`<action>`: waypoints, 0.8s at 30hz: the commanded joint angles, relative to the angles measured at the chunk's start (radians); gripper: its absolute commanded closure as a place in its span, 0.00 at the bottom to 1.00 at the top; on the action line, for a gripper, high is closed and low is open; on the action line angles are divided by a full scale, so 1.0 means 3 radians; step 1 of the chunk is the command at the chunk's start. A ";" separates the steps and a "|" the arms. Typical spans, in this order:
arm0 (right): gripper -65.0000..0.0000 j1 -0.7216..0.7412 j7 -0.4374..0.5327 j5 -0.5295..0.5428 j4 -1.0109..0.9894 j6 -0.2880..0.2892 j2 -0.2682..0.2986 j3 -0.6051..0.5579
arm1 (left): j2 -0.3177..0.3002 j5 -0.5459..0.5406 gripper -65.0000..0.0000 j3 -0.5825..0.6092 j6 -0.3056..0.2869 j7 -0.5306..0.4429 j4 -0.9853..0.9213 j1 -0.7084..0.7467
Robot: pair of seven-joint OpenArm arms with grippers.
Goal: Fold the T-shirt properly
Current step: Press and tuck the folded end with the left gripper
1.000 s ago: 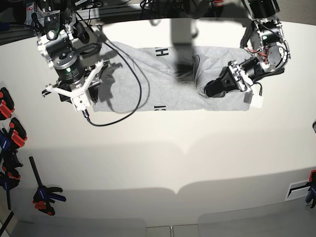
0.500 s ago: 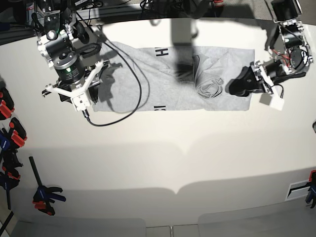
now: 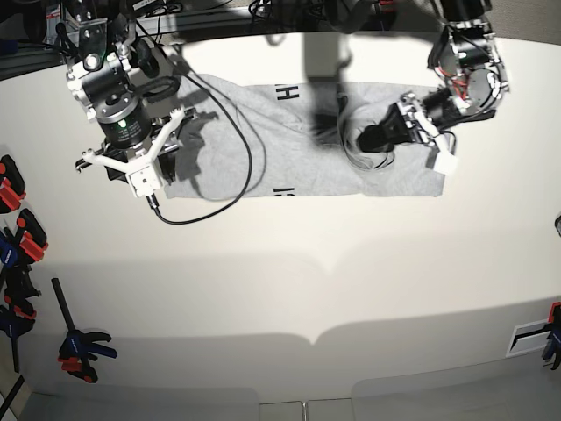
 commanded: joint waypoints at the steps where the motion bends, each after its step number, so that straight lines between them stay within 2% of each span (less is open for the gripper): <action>1: 0.67 0.0020 0.0072 0.0011 0.0072 0.0010 0.0027 0.0018 | 0.0008 -0.0205 0.44 0.0014 -0.0008 -0.0009 0.0058 -0.0034; 3: 0.67 0.0020 0.0094 0.0010 0.0072 0.0010 0.0027 0.0018 | 0.0038 -0.0418 0.44 0.0107 -0.0008 -0.0009 0.0058 -0.0019; 9: 0.67 0.0020 0.0108 0.0009 0.0072 0.0010 0.0027 0.0018 | -0.0020 -0.0418 0.44 0.0429 -0.0008 -0.0009 0.0070 -0.0039; 12: 0.67 0.0020 0.0107 0.0010 0.0072 0.0010 0.0028 0.0018 | -0.0158 -0.0418 0.44 0.0417 -0.0005 -0.0009 0.0112 -0.0039; 16: 0.67 0.0020 0.0108 0.0010 0.0072 0.0010 0.0027 0.0018 | -0.0458 -0.0418 0.44 0.0416 0.0266 -0.0009 0.0259 -0.0038; 19: 0.67 0.0020 0.0107 0.0010 0.0072 0.0010 0.0027 0.0018 | -0.0626 -0.0418 0.44 0.0340 0.0252 -0.0009 0.0356 -0.0038; 23: 0.67 0.0020 0.0104 0.0010 0.0072 0.0009 0.0027 0.0018 | -0.0612 -0.0403 0.44 0.0099 0.0202 -0.0009 0.0379 -0.0027; 24: 0.67 0.0020 0.0104 0.0010 0.0072 0.0009 0.0027 0.0018 | -0.0566 -0.0146 0.44 0.0062 0.0205 -0.0009 0.0379 -0.0014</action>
